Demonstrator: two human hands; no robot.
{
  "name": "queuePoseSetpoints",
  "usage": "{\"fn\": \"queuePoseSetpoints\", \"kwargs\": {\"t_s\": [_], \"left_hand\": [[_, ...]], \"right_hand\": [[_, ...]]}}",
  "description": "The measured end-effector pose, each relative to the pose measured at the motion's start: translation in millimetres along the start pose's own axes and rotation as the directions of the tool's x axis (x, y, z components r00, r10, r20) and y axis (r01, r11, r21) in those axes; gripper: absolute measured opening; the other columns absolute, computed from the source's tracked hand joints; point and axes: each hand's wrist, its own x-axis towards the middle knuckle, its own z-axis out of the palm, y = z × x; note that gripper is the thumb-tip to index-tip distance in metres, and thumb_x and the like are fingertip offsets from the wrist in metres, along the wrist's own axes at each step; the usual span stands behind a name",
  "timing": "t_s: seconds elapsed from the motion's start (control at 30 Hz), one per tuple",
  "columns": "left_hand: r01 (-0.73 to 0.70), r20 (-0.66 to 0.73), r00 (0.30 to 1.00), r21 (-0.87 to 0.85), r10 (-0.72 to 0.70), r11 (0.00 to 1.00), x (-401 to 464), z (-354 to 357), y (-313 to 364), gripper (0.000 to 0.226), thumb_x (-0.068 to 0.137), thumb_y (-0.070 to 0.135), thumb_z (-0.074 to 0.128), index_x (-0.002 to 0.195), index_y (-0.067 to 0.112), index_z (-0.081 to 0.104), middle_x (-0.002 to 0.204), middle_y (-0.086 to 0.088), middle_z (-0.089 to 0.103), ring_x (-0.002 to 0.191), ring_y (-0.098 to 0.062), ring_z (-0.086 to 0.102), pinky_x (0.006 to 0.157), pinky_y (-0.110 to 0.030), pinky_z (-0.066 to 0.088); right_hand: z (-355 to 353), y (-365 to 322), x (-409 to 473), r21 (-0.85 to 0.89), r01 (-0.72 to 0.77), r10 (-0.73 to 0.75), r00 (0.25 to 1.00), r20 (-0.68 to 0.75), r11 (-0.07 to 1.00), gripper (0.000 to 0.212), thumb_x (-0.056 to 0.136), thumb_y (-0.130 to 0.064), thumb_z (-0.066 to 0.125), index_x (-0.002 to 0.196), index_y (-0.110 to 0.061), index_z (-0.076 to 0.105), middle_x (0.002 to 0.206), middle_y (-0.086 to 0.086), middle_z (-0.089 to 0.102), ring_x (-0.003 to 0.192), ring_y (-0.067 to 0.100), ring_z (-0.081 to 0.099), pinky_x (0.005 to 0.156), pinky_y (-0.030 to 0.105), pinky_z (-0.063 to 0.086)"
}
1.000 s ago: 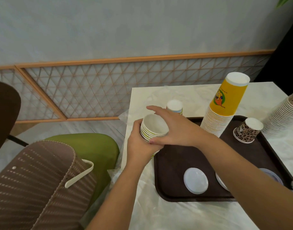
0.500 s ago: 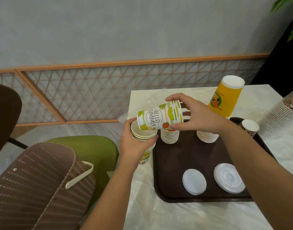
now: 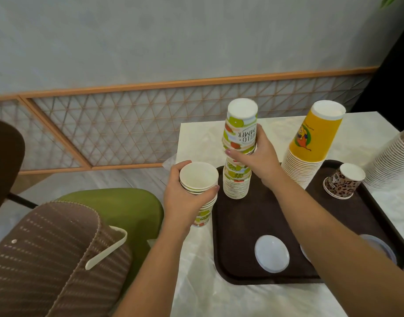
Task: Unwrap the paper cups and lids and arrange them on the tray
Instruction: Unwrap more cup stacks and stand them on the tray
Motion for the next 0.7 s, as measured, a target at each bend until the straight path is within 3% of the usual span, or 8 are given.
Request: {"fn": "queuePoseSetpoints", "kwargs": {"t_s": [0.27, 0.33, 0.4, 0.43, 0.5, 0.53, 0.6, 0.7], "left_hand": [[-0.021, 0.003, 1.0, 0.039, 0.021, 0.999, -1.4, 0.4, -0.7, 0.075, 0.048, 0.031, 0.084, 0.115, 0.027, 0.05, 0.108, 0.011, 0.059, 0.103, -0.011, 0.058, 0.087, -0.038, 0.054], [-0.028, 0.006, 1.0, 0.043, 0.028, 0.999, -2.3, 0.5, 0.0, 0.075, 0.048, 0.03, 0.085, 0.114, 0.026, 0.05, 0.106, 0.012, 0.059, 0.101, -0.008, 0.058, 0.085, -0.036, 0.054], [-0.035, 0.023, 0.999, 0.047, 0.034, 0.998, -3.9, 0.4, 0.5, 0.073, 0.053, 0.022, 0.09, 0.114, 0.024, 0.049, 0.105, 0.013, 0.058, 0.1, -0.006, 0.057, 0.085, -0.035, 0.053], [-0.037, 0.029, 0.999, 0.048, 0.036, 0.998, -4.4, 0.1, 0.9, 0.072, 0.056, 0.018, 0.089, 0.115, 0.024, 0.049, 0.105, 0.013, 0.058, 0.1, -0.006, 0.057, 0.086, -0.035, 0.053], [-0.035, 0.031, 0.999, 0.048, 0.034, 0.998, -5.0, 0.0, 1.2, 0.071, 0.058, 0.015, 0.088, 0.117, 0.024, 0.049, 0.107, 0.011, 0.059, 0.102, -0.01, 0.057, 0.087, -0.036, 0.053], [-0.031, 0.031, 0.999, 0.045, 0.03, 0.999, -5.4, 0.3, 0.5, 0.071, 0.058, 0.016, 0.088, 0.118, 0.024, 0.05, 0.108, 0.01, 0.06, 0.102, -0.011, 0.058, 0.087, -0.037, 0.053], [-0.025, 0.034, 0.999, 0.038, 0.024, 0.999, -7.0, 1.1, -1.0, 0.073, 0.056, 0.019, 0.089, 0.119, 0.027, 0.052, 0.108, 0.012, 0.063, 0.101, -0.008, 0.061, 0.087, -0.035, 0.053], [-0.058, 0.068, 0.996, 0.059, 0.054, 0.997, -11.8, 2.4, 1.5, 0.077, 0.054, 0.028, 0.083, 0.123, 0.032, 0.05, 0.108, 0.021, 0.06, 0.1, -0.001, 0.059, 0.085, -0.024, 0.052]], "right_hand": [[15.6, 64.6, -11.1, -0.177, -0.175, 0.179, 0.984, 0.008, 0.969, 0.07, 0.065, -0.026, 0.085, 0.123, -0.016, 0.048, 0.12, -0.001, 0.061, 0.112, 0.018, 0.057, 0.088, 0.026, 0.043], [15.6, 62.5, -13.2, -0.255, -0.168, 0.173, 0.985, -0.006, 0.952, 0.078, 0.064, -0.033, 0.085, 0.129, -0.018, 0.045, 0.126, 0.001, 0.057, 0.121, 0.022, 0.052, 0.098, 0.038, 0.042], [14.8, 50.4, -20.0, -0.433, -0.091, 0.032, 0.989, -0.142, 0.897, 0.089, 0.063, -0.046, 0.081, 0.137, -0.019, 0.039, 0.138, 0.005, 0.046, 0.132, 0.027, 0.039, 0.105, 0.052, 0.035], [14.0, 38.5, -25.8, -0.471, -0.014, -0.099, 0.972, -0.215, 0.882, 0.09, 0.066, -0.052, 0.077, 0.139, -0.017, 0.037, 0.142, 0.007, 0.04, 0.135, 0.027, 0.034, 0.108, 0.05, 0.032], [12.2, 7.0, -39.1, -0.402, 0.21, -0.324, 0.916, -0.238, 0.891, 0.08, 0.073, -0.051, 0.069, 0.137, -0.015, 0.039, 0.141, 0.006, 0.037, 0.134, 0.018, 0.033, 0.11, 0.03, 0.03], [11.6, -10.5, -45.0, -0.316, 0.288, -0.351, 0.921, -0.168, 0.904, 0.074, 0.075, -0.047, 0.069, 0.135, -0.017, 0.041, 0.138, 0.002, 0.039, 0.13, 0.011, 0.036, 0.107, 0.019, 0.03], [14.3, -38.5, -53.1, -0.188, 0.257, -0.239, 0.965, 0.111, 0.948, 0.071, 0.076, -0.044, 0.072, 0.136, -0.028, 0.038, 0.134, -0.009, 0.04, 0.126, 0.002, 0.038, 0.102, 0.011, 0.031], [21.1, -50.7, -54.3, -0.291, 0.09, 0.054, 0.889, 0.455, 0.953, 0.082, 0.074, -0.05, 0.072, 0.142, -0.036, 0.028, 0.141, -0.009, 0.039, 0.129, 0.007, 0.037, 0.107, 0.027, 0.033]]}}
